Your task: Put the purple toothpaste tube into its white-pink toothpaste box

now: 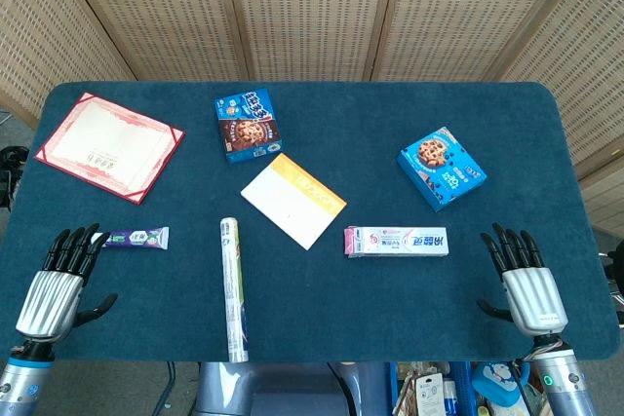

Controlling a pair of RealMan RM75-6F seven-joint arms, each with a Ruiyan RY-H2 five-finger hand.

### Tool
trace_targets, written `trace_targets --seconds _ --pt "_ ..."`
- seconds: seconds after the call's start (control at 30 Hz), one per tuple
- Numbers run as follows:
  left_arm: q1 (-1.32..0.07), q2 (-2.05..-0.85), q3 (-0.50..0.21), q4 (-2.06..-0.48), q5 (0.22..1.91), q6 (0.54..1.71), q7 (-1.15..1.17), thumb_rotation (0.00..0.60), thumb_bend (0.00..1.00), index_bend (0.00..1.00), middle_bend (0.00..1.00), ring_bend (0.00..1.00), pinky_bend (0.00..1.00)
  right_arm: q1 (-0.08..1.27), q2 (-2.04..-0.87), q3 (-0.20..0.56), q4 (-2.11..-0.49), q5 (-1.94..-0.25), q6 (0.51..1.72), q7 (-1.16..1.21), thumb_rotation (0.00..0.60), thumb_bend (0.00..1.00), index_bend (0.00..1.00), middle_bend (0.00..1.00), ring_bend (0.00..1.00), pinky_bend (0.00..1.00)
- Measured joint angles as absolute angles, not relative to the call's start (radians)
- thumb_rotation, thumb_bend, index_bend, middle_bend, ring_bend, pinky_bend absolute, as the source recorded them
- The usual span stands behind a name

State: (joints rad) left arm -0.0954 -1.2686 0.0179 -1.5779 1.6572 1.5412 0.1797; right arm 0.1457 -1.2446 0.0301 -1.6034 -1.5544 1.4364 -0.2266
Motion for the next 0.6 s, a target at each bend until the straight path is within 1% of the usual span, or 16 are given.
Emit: trace_targets --seconds 0.2,0.4,0.53,0.6 --pt "-0.098 -1.261 0.011 -1.585 1.641 1.533 0.168 0.6 0.23 0.0 0.0 0.0 0.0 0.146 -1.246 0.029 -1.603 -1.55 1.429 -0.231 0.6 0.0 0.0 0.0 0.0 0.0" --pt "-0.117 -1.236 -0.008 -1.598 1.605 1.495 0.186 0.6 0.23 0.0 0.0 0.0 0.0 0.147 -1.246 0.028 -1.605 -1.552 1.427 -0.23 0.6 0.0 0.0 0.0 0.0 0.0" --pt "-0.141 -1.204 -0.033 -1.621 1.553 1.446 0.198 0.6 0.23 0.0 0.0 0.0 0.0 0.147 -1.246 0.027 -1.607 -1.554 1.427 -0.23 0.6 0.0 0.0 0.0 0.0 0.0" --pt "-0.159 -1.182 -0.048 -1.633 1.514 1.401 0.206 0.6 0.23 0.0 0.0 0.0 0.0 0.147 -1.247 0.025 -1.607 -1.554 1.424 -0.231 0.6 0.0 0.0 0.0 0.0 0.0"
